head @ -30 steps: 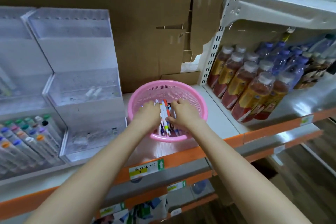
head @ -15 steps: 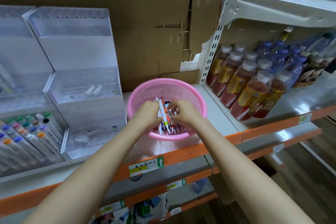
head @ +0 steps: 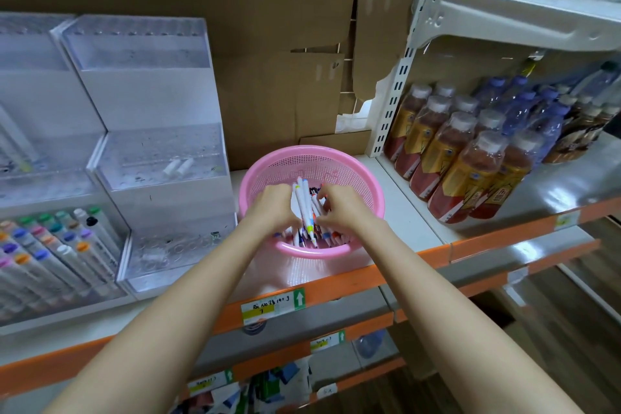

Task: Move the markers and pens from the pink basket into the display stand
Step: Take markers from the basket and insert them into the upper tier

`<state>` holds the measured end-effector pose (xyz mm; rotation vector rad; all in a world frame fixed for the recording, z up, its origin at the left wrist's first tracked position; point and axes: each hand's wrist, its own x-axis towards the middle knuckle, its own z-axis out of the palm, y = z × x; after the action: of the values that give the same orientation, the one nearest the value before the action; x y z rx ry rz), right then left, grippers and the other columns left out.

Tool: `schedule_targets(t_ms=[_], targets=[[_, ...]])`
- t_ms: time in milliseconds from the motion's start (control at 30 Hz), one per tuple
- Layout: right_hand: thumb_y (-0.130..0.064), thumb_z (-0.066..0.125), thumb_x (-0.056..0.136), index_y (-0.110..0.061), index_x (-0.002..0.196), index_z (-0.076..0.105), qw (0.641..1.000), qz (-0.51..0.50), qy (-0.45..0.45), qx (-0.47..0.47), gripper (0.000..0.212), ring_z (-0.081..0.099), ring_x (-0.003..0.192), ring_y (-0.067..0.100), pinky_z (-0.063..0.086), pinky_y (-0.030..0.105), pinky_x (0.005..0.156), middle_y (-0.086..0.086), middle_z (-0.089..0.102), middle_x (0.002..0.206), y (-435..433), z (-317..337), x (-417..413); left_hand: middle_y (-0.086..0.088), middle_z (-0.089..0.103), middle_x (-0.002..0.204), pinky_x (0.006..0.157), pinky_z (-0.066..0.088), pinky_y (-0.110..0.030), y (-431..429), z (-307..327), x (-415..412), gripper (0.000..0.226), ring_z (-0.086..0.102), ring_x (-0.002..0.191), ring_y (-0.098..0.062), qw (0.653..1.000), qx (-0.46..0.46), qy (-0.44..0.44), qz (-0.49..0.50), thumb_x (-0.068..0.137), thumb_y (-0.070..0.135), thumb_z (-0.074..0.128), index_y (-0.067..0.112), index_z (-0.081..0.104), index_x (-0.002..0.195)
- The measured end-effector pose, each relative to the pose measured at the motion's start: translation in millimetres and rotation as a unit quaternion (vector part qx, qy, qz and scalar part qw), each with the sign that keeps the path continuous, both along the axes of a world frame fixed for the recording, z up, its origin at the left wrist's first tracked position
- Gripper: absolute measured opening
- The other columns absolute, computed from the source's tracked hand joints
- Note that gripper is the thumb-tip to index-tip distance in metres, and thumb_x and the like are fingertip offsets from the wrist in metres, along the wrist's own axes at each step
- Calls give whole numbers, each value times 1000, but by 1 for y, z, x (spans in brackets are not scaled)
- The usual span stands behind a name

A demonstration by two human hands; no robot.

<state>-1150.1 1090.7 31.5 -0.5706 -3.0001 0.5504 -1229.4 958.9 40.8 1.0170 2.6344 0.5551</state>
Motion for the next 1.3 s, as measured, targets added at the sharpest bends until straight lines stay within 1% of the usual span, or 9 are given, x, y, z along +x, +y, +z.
schedule_targets(t_ms=[267, 467, 600, 700, 767, 867, 1033, 1200, 1300], targets=[[-3, 66, 75, -8, 103, 64, 999, -2, 19, -32, 29, 63, 86, 27, 55, 40, 73, 10, 68, 93, 2, 3, 2, -2, 65, 85, 64, 53, -32, 3, -5, -6, 23, 62, 74, -18, 999, 20, -45, -12, 78, 20, 73, 14, 64, 99], [-9, 67, 80, -14, 129, 54, 994, 19, 85, -62, 51, 62, 90, 22, 52, 34, 75, 5, 66, 105, 2, 5, 5, -3, 67, 97, 67, 49, -23, 3, -6, -10, 28, 61, 77, -12, 979, 182, -87, 21, 86, 11, 62, 15, 62, 114], [-4, 66, 78, -24, 137, 45, 986, 46, 128, -94, 66, 56, 70, 18, 52, 38, 66, 3, 62, 89, 0, 13, 9, 0, 64, 93, 76, 58, -39, -2, -2, -9, 36, 64, 85, -19, 944, 304, -129, 17, 89, 7, 62, 17, 59, 123], [-1, 63, 75, -26, 131, 51, 976, 43, 181, -114, 62, 59, 68, 20, 53, 41, 66, 6, 62, 79, 0, 16, 9, 3, 59, 88, 68, 58, -31, -7, 2, -8, 49, 64, 83, -16, 920, 362, -151, 8, 88, 4, 63, 23, 51, 132], [-2, 63, 75, -25, 131, 52, 971, 44, 203, -115, 61, 60, 69, 19, 54, 41, 67, 3, 63, 80, -2, 17, 10, 2, 60, 91, 63, 56, -24, -11, 6, -7, 52, 63, 81, -12, 914, 379, -143, -5, 88, 5, 64, 25, 50, 134], [-2, 63, 76, -23, 134, 51, 963, 44, 238, -114, 62, 62, 72, 18, 55, 38, 69, 5, 65, 84, -6, 22, 15, -4, 62, 100, 65, 60, -32, -16, 12, -4, 53, 64, 84, -14, 908, 396, -138, -6, 86, 7, 67, 26, 51, 133], [-3, 66, 77, -22, 134, 51, 951, 44, 280, -123, 62, 61, 67, 11, 52, 28, 66, 2, 64, 84, -14, 37, 19, 13, 57, 114, 61, 61, -39, -26, 31, 4, 52, 63, 92, -11, 900, 429, -66, -20, 82, 2, 68, 22, 53, 128], [0, 63, 76, -21, 136, 49, 937, 55, 313, -143, 64, 61, 68, 10, 53, 19, 65, -3, 61, 86, -31, 59, 16, 11, 62, 97, 71, 60, -39, -45, 57, 7, 53, 64, 87, -10, 900, 435, 9, -18, 81, 9, 71, 28, 52, 128], [3, 61, 75, -21, 136, 49, 931, 82, 328, -138, 66, 62, 70, 13, 54, 23, 67, 3, 62, 86, -47, 74, 9, 9, 63, 87, 71, 59, -31, -61, 70, 8, 53, 64, 82, -8, 891, 453, 27, -13, 82, 7, 69, 28, 51, 127]])
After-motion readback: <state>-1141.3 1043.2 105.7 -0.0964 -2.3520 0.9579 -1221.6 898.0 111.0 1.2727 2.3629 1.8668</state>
